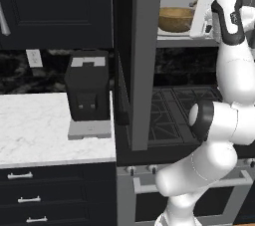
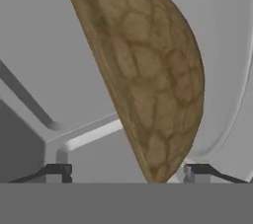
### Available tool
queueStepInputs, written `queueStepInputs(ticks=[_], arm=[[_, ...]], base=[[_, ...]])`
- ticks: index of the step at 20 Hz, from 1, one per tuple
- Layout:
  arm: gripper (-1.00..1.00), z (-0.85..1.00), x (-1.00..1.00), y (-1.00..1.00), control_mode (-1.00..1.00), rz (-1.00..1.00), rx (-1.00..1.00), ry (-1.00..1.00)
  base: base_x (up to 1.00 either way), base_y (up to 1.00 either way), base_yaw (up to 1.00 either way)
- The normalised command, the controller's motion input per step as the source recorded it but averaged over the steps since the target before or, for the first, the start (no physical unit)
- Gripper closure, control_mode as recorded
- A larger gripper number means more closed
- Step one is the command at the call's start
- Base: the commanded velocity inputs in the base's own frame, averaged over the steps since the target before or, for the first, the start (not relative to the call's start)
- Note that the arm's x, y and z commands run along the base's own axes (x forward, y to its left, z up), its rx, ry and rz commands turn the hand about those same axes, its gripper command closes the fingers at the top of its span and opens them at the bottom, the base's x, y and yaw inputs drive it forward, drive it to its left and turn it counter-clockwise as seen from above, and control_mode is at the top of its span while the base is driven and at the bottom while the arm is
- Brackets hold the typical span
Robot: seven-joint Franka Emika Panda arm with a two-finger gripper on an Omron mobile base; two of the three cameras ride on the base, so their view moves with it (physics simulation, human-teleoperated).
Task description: Pick the carrot from the sink and place it in the bowl. Then pick the bowl and place it in the microwave. Then close the microwave door and press the start button.
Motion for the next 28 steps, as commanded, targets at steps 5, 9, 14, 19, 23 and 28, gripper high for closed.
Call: queueStepInputs(ticks=[5,9,14,19,23,28], arm=[[-1.00,0.07,-0.34,0.03,-1.00,0.04,0.00,-0.20],[-1.00,-0.18,-0.90,0.21,-1.00,0.00,-0.08,-0.06],[-1.00,-0.71,-0.35,0.04,-1.00,0.00,-0.21,0.00],[-1.00,-0.63,-0.39,-0.04,-1.00,-0.10,-0.31,-0.03],[-1.00,-0.69,-0.27,-0.10,-1.00,-0.40,-0.40,-0.01],[-1.00,-0.79,-0.29,-0.31,-1.00,-0.30,-0.44,0.02]], base=[[0.00,0.00,0.00],[0.00,0.00,0.00],[0.00,0.00,0.00],[0.00,0.00,0.00],[0.00,0.00,0.00],[0.00,0.00,0.00]])
